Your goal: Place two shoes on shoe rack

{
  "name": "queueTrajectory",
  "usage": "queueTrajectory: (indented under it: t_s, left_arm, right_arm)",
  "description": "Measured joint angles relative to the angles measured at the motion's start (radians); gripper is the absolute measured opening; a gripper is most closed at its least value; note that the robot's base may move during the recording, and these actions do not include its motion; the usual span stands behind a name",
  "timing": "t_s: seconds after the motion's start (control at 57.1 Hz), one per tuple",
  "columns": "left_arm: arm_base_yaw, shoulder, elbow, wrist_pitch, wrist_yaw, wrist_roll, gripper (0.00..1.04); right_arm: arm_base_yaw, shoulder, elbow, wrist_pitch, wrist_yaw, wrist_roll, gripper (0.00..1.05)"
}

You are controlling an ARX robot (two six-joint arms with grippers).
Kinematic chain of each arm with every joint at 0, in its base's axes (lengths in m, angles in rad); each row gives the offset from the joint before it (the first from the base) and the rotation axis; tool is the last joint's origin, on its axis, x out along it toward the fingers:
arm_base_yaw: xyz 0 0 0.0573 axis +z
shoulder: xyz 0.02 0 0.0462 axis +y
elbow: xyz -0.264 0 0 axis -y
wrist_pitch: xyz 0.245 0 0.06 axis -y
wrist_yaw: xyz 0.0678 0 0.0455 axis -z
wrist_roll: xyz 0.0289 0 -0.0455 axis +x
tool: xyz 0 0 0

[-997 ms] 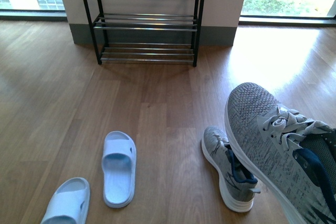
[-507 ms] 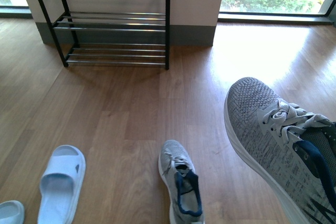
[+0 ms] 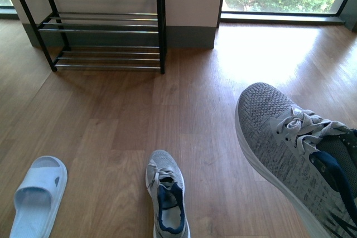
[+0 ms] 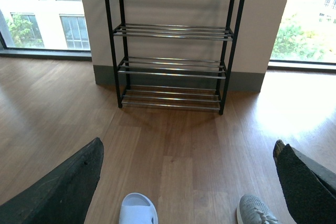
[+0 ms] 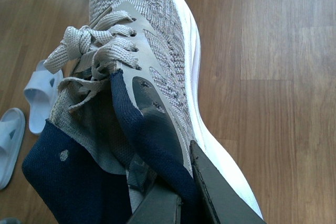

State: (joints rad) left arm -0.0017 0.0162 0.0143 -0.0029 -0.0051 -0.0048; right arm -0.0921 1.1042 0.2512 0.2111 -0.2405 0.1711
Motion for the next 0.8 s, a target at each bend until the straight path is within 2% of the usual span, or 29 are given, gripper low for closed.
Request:
queueTrajectory:
  t_s: [0.017, 0.07, 0.087, 0.14, 0.175, 0.315, 0.42, 0.542, 0.805]
  left_arm:
    - [-0.006, 0.008, 0.003, -0.010, -0.016, -0.007, 0.95]
    - [-0.111, 0.163, 0.092, -0.193, -0.265, -0.140, 0.95]
    - [-0.140, 0.222, 0.111, -0.195, -0.319, -0.181, 0.95]
    - [-0.208, 0.376, 0.148, -0.151, -0.394, -0.241, 0.95]
    - [-0.245, 0.467, 0.171, -0.105, -0.409, -0.272, 0.95]
    - [-0.364, 0.849, 0.277, 0.103, -0.413, -0.323, 0.95]
    - [-0.455, 1.329, 0.457, 0.264, -0.340, -0.365, 0.95]
    - [-0.506, 1.692, 0.632, 0.276, -0.293, -0.408, 0.95]
    - [-0.618, 2.150, 0.898, 0.257, -0.256, -0.442, 0.95]
  right_arm:
    - [0.000, 0.000, 0.000, 0.000, 0.000, 0.000, 0.01]
    - [0.000, 0.000, 0.000, 0.000, 0.002, 0.000, 0.01]
    - [0.000, 0.000, 0.000, 0.000, 0.005, 0.000, 0.01]
    - [0.000, 0.000, 0.000, 0.000, 0.008, 0.000, 0.01]
    - [0.000, 0.000, 0.000, 0.000, 0.008, 0.000, 0.01]
    - [0.000, 0.000, 0.000, 0.000, 0.006, 0.000, 0.01]
    - [0.000, 0.000, 0.000, 0.000, 0.005, 0.000, 0.01]
    - [0.000, 0.000, 0.000, 0.000, 0.005, 0.000, 0.01]
    - [0.000, 0.000, 0.000, 0.000, 0.005, 0.000, 0.01]
